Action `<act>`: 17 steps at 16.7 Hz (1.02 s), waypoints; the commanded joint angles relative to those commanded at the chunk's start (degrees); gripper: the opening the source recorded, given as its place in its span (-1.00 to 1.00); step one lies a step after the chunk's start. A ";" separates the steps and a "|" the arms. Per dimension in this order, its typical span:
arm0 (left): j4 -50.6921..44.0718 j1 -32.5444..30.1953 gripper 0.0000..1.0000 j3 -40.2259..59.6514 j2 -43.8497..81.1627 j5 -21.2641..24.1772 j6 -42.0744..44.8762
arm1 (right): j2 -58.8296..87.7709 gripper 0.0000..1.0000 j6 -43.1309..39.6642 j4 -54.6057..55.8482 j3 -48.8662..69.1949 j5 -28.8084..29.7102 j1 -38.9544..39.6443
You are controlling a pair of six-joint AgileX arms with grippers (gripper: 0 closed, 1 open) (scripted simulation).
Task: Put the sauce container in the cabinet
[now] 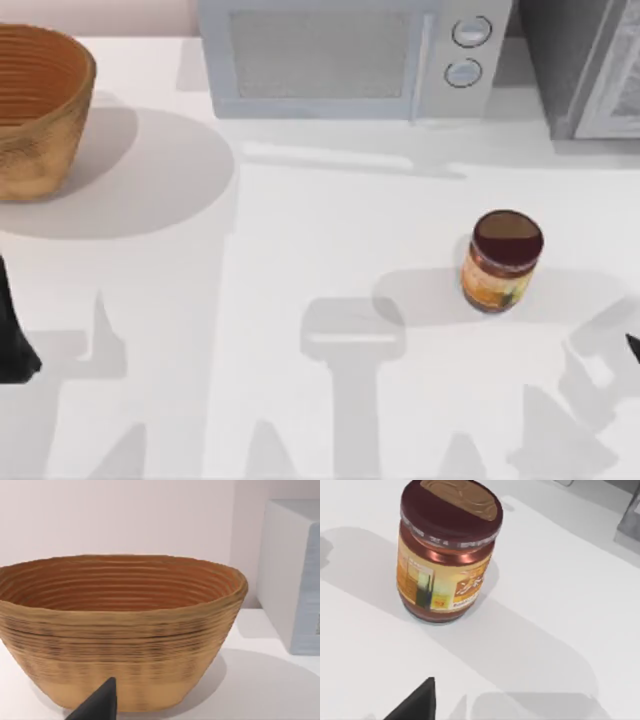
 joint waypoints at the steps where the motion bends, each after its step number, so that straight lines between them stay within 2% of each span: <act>1: 0.00 0.00 1.00 0.00 0.00 0.00 0.00 | 3.62 1.00 -3.05 -1.41 2.21 -2.51 -0.29; 11: 0.00 0.00 1.00 0.00 0.00 0.00 0.00 | 45.16 1.00 -38.02 -18.80 27.39 -28.62 -3.95; 17: 0.00 0.00 1.00 0.00 0.00 0.00 0.00 | 69.97 1.00 -59.60 -29.96 42.57 -41.87 -6.14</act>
